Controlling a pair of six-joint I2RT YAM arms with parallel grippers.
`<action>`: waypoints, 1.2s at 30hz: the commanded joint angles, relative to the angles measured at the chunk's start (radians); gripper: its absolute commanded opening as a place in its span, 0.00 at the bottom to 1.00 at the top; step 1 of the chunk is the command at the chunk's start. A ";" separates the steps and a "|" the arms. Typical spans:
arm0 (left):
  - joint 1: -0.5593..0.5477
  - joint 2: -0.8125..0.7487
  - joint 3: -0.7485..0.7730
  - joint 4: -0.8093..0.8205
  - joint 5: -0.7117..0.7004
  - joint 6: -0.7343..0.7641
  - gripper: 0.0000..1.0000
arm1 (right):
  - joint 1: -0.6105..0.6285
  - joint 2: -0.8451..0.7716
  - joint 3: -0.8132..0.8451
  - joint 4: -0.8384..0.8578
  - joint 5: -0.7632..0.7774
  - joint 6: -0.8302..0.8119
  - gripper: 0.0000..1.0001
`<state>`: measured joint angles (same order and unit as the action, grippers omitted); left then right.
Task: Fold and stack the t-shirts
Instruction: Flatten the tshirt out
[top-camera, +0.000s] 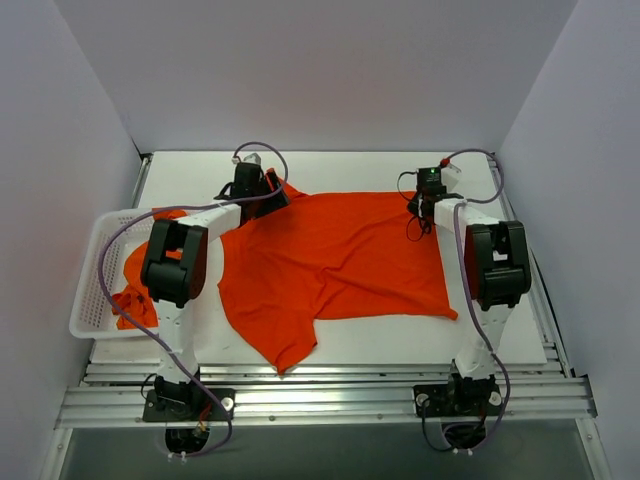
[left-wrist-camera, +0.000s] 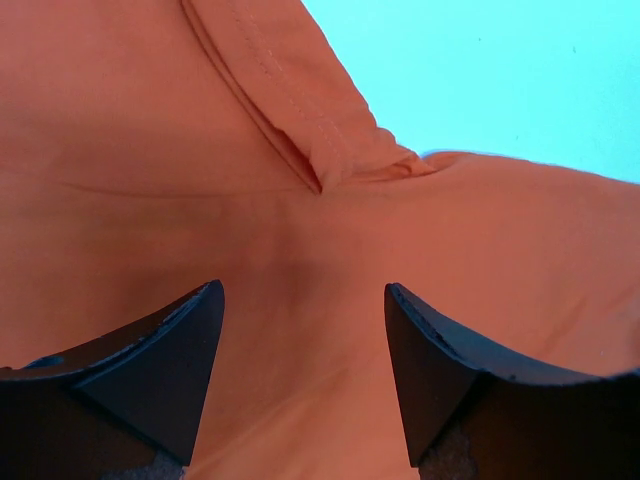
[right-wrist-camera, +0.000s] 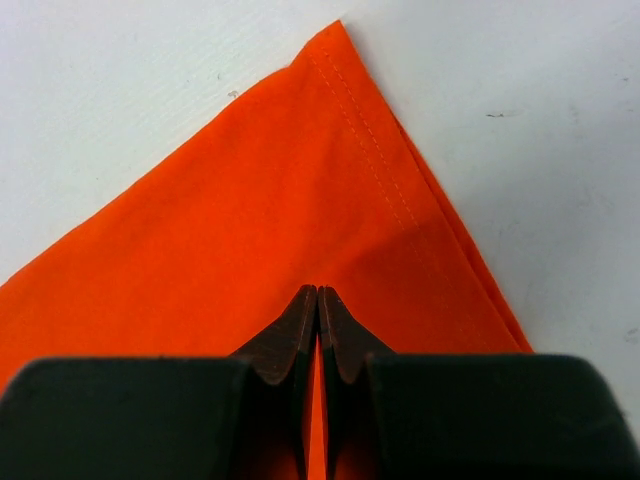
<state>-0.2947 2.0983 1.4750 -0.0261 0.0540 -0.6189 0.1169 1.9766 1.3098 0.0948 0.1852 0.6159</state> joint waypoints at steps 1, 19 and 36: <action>0.000 0.034 0.100 0.066 0.044 -0.038 0.74 | 0.003 0.019 0.036 0.054 -0.043 -0.015 0.00; -0.032 0.230 0.294 0.068 -0.013 -0.139 0.73 | -0.046 0.065 0.008 0.129 -0.098 0.015 0.00; -0.086 0.399 0.599 -0.087 -0.091 -0.122 0.48 | -0.082 0.102 -0.035 0.178 -0.150 0.035 0.00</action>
<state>-0.3767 2.4619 1.9797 -0.0647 -0.0154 -0.7513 0.0360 2.0689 1.2823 0.2516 0.0460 0.6434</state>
